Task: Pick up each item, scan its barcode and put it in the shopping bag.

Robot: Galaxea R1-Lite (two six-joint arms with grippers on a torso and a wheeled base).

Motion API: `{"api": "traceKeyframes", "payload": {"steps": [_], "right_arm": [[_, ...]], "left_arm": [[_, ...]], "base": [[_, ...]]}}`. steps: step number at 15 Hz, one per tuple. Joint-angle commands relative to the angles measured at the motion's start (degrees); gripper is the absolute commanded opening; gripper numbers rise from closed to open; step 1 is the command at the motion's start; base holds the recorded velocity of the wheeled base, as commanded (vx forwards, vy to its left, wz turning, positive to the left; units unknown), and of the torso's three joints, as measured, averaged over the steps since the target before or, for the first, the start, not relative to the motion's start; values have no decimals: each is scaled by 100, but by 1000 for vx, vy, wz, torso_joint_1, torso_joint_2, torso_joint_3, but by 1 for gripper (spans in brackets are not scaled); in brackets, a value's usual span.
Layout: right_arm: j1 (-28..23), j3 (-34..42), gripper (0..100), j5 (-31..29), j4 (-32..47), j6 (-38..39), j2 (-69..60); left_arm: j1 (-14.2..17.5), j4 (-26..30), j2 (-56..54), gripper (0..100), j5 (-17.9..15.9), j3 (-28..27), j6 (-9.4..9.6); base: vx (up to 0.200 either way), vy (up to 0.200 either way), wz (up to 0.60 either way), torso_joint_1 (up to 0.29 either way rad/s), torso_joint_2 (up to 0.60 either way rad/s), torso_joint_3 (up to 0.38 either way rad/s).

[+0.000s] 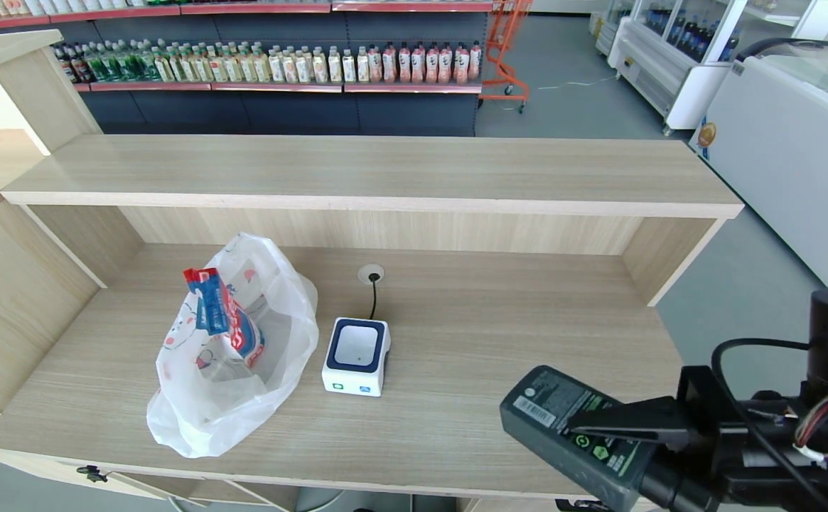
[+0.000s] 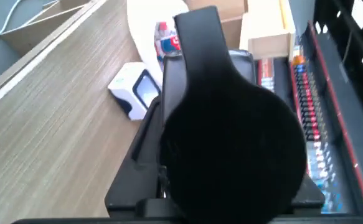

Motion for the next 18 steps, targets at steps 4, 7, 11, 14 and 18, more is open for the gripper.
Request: {"api": "traceKeyframes", "payload": {"steps": [4, 7, 11, 14, 18], "right_arm": [[-1385, 137, 0, -534, 213, 4142, -886], [-1394, -13, 0, -1439, 230, 8958, -798], [-1385, -356, 0, -1518, 221, 12430, -103], [-1148, -549, 0, -1483, 221, 13783, 213], [-840, -540, 0, -1483, 257, 14082, 239]], "left_arm": [[-1, -1, -2, 100, 1, 1, -2], [-10, -1, -2, 100, 1, 1, -2], [-1, -1, -2, 100, 1, 1, -2], [-1, -1, -2, 100, 1, 1, -2], [-1, -1, -2, 100, 1, 1, -2]], "base": [[0, 0, 0, 0, 0, 0], [0, 0, 0, 0, 0, 0], [0, 0, 0, 0, 0, 0], [0, 0, 0, 0, 0, 0], [0, 0, 0, 0, 0, 0]]}}
